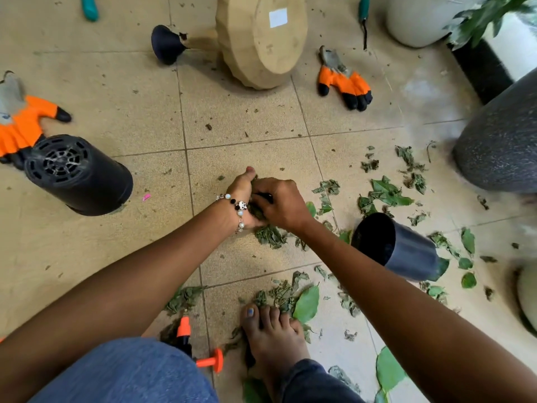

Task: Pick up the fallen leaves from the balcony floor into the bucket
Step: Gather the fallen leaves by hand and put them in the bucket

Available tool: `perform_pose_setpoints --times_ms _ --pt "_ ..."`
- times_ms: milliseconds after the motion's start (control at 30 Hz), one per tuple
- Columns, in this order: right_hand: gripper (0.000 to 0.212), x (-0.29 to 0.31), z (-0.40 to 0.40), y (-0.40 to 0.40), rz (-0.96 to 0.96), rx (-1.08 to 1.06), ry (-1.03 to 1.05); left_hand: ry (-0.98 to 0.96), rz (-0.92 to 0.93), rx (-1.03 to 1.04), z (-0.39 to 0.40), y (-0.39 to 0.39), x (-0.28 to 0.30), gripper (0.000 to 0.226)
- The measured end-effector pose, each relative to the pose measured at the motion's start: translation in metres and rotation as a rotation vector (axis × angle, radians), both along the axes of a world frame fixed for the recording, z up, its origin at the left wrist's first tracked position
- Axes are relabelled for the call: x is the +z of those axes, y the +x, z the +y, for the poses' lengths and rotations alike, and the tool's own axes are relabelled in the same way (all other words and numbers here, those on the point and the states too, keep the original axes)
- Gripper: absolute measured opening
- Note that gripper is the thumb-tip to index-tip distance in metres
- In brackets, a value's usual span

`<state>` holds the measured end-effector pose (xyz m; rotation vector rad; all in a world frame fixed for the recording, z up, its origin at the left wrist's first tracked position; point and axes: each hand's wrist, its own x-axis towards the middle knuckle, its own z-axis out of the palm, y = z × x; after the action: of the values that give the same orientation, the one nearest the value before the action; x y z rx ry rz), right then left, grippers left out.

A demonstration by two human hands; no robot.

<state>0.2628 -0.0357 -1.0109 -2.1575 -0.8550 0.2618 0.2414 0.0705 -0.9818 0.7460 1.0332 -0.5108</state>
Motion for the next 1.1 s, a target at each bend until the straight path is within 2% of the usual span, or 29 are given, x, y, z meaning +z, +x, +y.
perform_pose_setpoints --times_ms 67,100,167,233,300,367,400,467,600,667,767,833,900,933,1000,1100 --pt "0.012 0.005 -0.006 0.004 0.042 0.119 -0.039 0.07 -0.025 0.05 0.001 0.003 -0.008 0.042" --pt "0.014 0.007 -0.009 0.005 0.122 0.126 -0.018 0.111 -0.037 0.078 0.003 0.005 -0.013 0.036" --pt "0.018 0.015 -0.016 0.006 0.356 -0.02 0.115 0.162 -0.043 0.12 0.008 0.007 -0.02 0.029" --pt "0.022 0.02 -0.021 0.006 0.39 -0.271 0.154 0.224 -0.042 0.135 0.012 0.008 -0.024 0.03" --pt "0.031 0.016 -0.029 0.007 0.272 -0.347 -0.154 0.285 -0.06 0.18 0.015 0.007 -0.026 0.028" --pt "0.062 0.004 -0.033 -0.003 0.247 -0.244 -0.549 0.306 -0.095 0.224 0.016 0.005 -0.027 0.021" --pt "0.075 -0.003 -0.033 -0.01 0.264 -0.189 -0.668 0.31 -0.113 0.226 0.017 0.004 -0.027 0.018" --pt "0.08 -0.014 -0.03 -0.023 0.245 -0.11 -0.726 0.304 -0.141 0.212 0.018 0.001 -0.028 0.018" --pt "0.036 -0.022 -0.026 -0.025 0.046 0.059 -0.563 0.324 -0.14 0.203 0.018 -0.002 -0.03 0.014" --pt "0.022 -0.022 -0.028 -0.02 0.025 0.065 -0.476 0.365 -0.143 0.187 0.019 -0.004 -0.032 0.017" --pt "0.018 -0.012 -0.028 -0.012 0.129 -0.174 -0.27 0.41 -0.148 0.141 0.017 -0.008 -0.033 0.024" --pt "0.017 -0.004 -0.023 -0.006 0.31 -0.369 -0.056 0.422 -0.138 0.12 0.013 -0.008 -0.033 0.028" --pt "0.019 0.003 -0.013 -0.005 0.445 -0.454 0.114 0.354 -0.114 0.089 0.006 -0.007 -0.033 0.026" --pt "0.02 0.004 -0.007 -0.006 0.43 -0.473 0.135 0.286 -0.102 0.069 0.002 -0.007 -0.031 0.026" --pt "0.02 0.004 0.003 -0.013 0.281 -0.488 0.09 0.14 -0.083 0.047 -0.006 -0.006 -0.028 0.038" --pt "0.025 -0.001 0.007 -0.023 0.025 -0.334 -0.026 0.059 -0.062 0.062 -0.013 -0.005 -0.02 0.058"
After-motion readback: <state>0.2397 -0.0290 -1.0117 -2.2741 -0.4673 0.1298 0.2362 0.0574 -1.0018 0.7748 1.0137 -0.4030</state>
